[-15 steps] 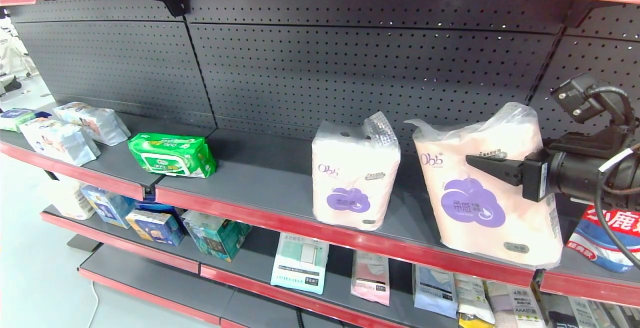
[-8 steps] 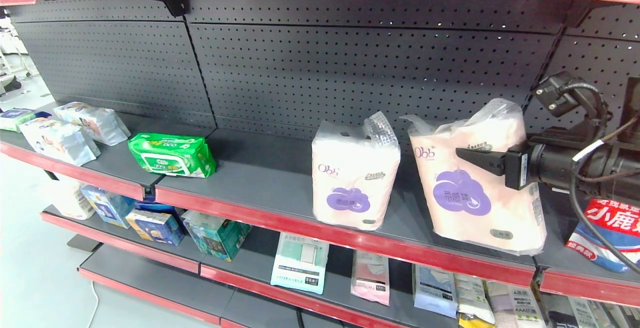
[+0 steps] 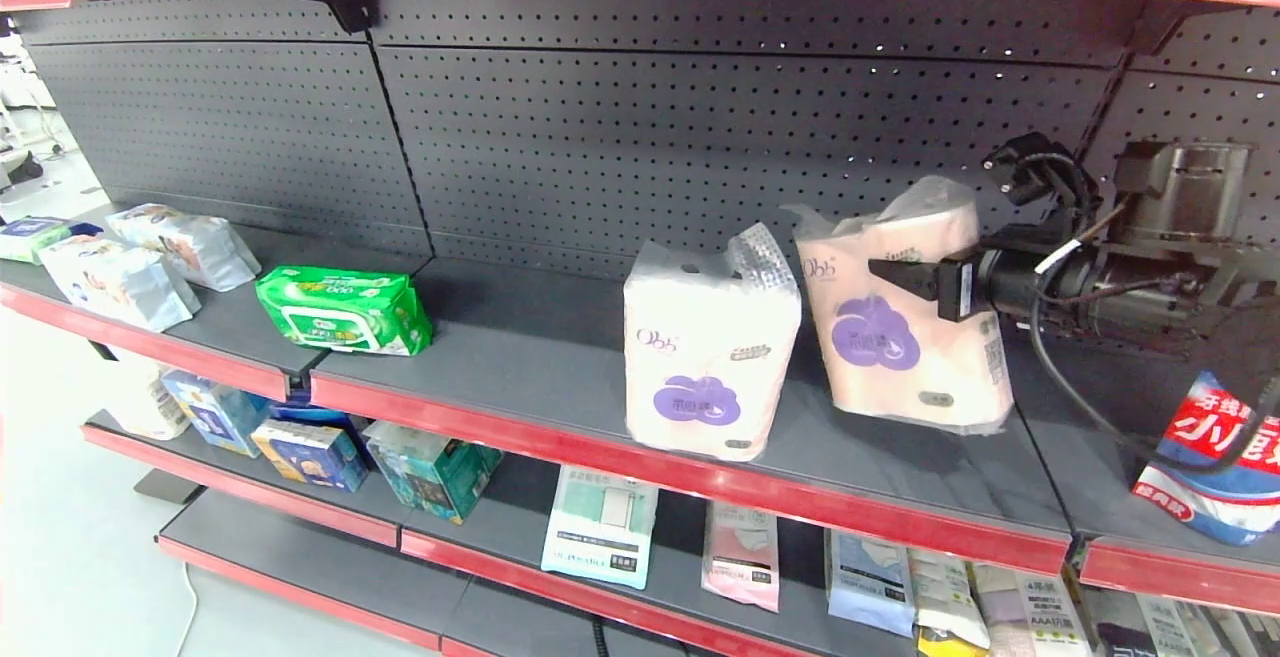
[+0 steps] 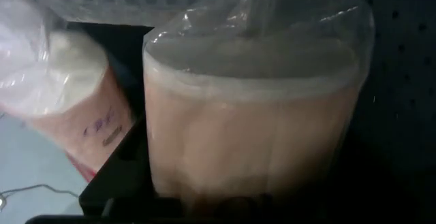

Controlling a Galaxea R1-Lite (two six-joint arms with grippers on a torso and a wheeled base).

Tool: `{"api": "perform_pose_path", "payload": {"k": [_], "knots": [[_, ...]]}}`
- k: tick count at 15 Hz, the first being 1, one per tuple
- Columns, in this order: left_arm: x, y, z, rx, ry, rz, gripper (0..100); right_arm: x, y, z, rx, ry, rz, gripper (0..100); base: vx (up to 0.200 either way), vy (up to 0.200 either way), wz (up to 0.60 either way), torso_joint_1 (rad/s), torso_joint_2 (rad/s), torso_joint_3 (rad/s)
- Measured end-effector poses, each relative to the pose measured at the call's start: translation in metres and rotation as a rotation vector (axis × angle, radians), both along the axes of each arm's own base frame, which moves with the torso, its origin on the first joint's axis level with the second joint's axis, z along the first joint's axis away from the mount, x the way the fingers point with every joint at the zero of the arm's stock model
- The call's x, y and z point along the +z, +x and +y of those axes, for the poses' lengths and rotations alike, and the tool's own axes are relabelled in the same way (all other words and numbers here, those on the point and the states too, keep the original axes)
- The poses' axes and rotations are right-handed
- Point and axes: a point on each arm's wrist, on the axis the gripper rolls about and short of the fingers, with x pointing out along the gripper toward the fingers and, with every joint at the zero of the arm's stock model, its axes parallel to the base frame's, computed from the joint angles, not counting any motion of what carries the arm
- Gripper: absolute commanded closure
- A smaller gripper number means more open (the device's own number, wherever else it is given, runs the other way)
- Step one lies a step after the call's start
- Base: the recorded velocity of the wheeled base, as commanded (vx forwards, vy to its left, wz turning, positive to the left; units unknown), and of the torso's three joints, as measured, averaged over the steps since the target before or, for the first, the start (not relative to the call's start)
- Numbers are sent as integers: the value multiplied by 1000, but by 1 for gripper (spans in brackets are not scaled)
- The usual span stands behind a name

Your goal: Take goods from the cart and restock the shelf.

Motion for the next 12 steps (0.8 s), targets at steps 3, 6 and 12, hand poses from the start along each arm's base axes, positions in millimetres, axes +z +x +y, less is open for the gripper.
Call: {"api": "perform_pose_path", "payload": {"k": [3,6,12], "knots": [[0,0,0,0,0,0,0,-1,33,-6,74,10,-24,100,0,0,0,0,0,0],[0,0,0,0,0,0,0,-12,52,-8,178,27,-22,100,0,0,0,0,0,0],[0,0,0,0,0,0,0,-18,92,1,373,77,-72,100,0,0,0,0,0,0]]}}
